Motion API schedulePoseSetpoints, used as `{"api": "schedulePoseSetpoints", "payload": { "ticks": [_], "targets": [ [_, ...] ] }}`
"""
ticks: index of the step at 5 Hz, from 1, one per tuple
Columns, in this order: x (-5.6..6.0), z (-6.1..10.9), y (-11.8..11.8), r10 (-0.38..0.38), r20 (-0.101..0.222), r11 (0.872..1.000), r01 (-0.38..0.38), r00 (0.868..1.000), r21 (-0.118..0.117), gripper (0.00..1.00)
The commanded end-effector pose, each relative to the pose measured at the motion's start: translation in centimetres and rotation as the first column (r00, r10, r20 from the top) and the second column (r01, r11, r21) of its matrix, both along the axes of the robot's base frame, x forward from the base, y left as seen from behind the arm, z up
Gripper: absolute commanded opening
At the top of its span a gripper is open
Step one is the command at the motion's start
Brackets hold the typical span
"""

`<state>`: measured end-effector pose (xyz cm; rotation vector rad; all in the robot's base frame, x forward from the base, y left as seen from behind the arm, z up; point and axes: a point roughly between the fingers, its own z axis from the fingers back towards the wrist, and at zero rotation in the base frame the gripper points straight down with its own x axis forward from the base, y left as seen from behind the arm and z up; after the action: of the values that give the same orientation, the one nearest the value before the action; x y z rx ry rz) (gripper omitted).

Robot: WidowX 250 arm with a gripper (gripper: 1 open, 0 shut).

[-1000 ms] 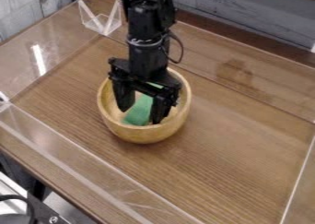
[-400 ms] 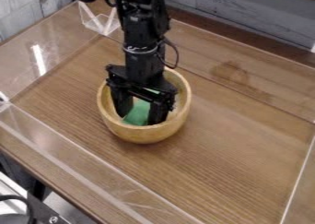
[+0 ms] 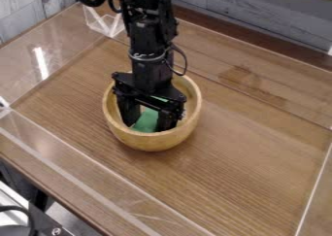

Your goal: Remove the green block from inside the brown bowl and put it on the table

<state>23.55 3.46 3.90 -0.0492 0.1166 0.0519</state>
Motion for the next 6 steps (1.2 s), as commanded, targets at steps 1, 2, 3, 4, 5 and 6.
{"api": "schedulePoseSetpoints", "payload": {
  "ticks": [1,2,3,4,5,6],
  "targets": [
    [0.43,0.35,0.31,0.006,0.026,1.0,-0.006,1.0,-0.003,1.0],
    [0.44,0.19,0.19,0.009,0.022,1.0,-0.008,1.0,-0.008,0.0],
    [0.41,0.21,0.02,0.011,0.018,1.0,-0.011,1.0,-0.014,0.0],
    [0.38,0.31,-0.17,0.014,0.012,1.0,-0.014,1.0,-0.02,0.0],
    [0.33,0.42,-0.37,0.017,0.005,1.0,-0.017,1.0,-0.026,0.0],
    [0.28,0.51,-0.56,0.021,-0.005,0.999,-0.021,1.0,-0.034,0.0]
  ]
}}
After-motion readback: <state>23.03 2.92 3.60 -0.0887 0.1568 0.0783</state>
